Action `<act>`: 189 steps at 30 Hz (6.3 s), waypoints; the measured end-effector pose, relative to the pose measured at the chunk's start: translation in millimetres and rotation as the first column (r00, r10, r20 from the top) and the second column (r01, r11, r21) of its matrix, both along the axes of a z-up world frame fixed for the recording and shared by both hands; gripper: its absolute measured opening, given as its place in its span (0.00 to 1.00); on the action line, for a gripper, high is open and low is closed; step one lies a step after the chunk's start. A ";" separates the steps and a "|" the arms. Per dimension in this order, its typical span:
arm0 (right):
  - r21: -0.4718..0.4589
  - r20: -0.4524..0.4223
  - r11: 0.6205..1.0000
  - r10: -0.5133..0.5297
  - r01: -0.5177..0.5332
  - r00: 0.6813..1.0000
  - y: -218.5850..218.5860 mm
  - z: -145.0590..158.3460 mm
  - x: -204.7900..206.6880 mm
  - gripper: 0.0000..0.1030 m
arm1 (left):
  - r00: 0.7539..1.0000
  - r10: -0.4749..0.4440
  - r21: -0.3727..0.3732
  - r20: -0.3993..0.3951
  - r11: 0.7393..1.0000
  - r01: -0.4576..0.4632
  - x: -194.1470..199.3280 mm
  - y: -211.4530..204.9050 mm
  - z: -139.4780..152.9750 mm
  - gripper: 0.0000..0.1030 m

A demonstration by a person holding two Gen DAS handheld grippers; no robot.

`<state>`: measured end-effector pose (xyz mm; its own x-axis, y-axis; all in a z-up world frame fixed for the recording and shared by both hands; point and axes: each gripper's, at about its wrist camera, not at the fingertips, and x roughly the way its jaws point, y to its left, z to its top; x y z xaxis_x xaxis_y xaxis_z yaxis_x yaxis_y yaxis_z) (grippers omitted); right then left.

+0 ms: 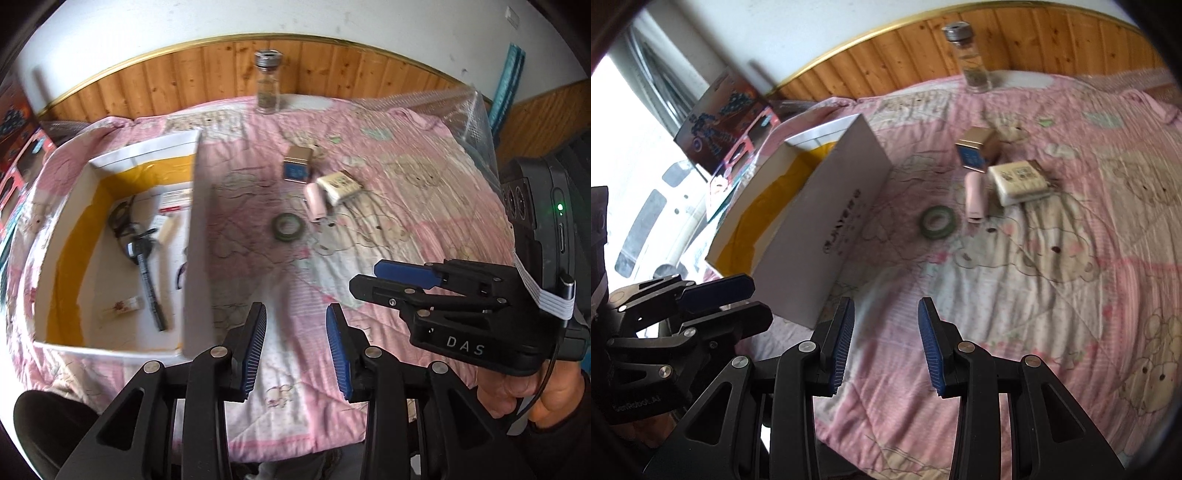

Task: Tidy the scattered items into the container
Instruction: 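Reach the left tool to the green tape roll while the right tool grasps the pink item, then close the left tool on the green tape roll and lift it, then carry the green tape roll and pink item with both tools over the box, then open the right tool to drop the pink item while the left tool drops the tape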

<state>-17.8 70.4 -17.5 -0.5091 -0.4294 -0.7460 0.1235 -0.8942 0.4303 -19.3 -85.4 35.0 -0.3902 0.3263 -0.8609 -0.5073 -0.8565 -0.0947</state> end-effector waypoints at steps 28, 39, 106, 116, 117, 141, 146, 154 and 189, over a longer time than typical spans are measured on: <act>0.062 0.155 0.996 -0.071 0.062 0.985 34.7 -89.0 -176.2 0.38 | 0.984 0.108 -0.032 0.143 0.994 -0.104 -145.3 79.3 -130.3 0.41; 0.065 0.143 0.995 -0.081 0.072 0.986 48.1 -107.9 -197.0 0.26 | 0.993 0.104 -0.006 0.057 0.995 -0.104 -178.1 77.7 -154.9 0.32; 0.081 0.103 0.997 -0.026 0.017 0.994 -70.4 -16.6 23.0 0.26 | 0.999 0.035 0.258 -0.004 0.966 -0.033 4.3 -55.0 -22.2 0.47; 0.096 0.039 0.993 0.064 -0.068 0.997 -109.8 21.5 28.0 0.26 | 0.986 0.150 0.211 -0.077 0.969 -0.131 -1.6 -97.8 -1.2 0.47; 0.099 0.034 0.992 0.073 -0.076 0.997 -113.5 24.6 27.8 0.26 | 0.983 0.160 0.208 -0.086 0.968 -0.139 -2.4 -102.2 0.6 0.47; 0.121 -0.033 0.975 0.193 -0.188 0.981 -180.2 68.0 15.5 0.26 | 0.955 0.284 0.285 -0.090 0.926 -0.249 -22.4 -184.4 20.0 0.47; 0.133 -0.047 0.968 0.219 -0.211 0.975 -191.6 75.6 5.4 0.26 | 0.943 0.319 0.298 -0.096 0.913 -0.279 -32.3 -203.5 26.6 0.47; 0.157 -0.062 0.956 0.261 -0.249 0.963 -212.9 83.9 -17.3 0.26 | 0.927 0.361 0.315 -0.100 0.895 -0.315 -54.1 -228.5 33.5 0.47; 0.267 0.087 0.927 0.248 -0.263 0.965 -241.1 -0.3 -164.1 0.30 | 0.936 0.351 0.085 0.043 0.932 -0.353 -183.4 -201.9 -58.1 0.48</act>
<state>-182.0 -170.7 -17.8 -0.3676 -0.3151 -0.8750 0.3479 -0.9191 0.1849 -202.7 -287.3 -23.0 -0.4711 0.2490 -0.8462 -0.1712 -0.9669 -0.1892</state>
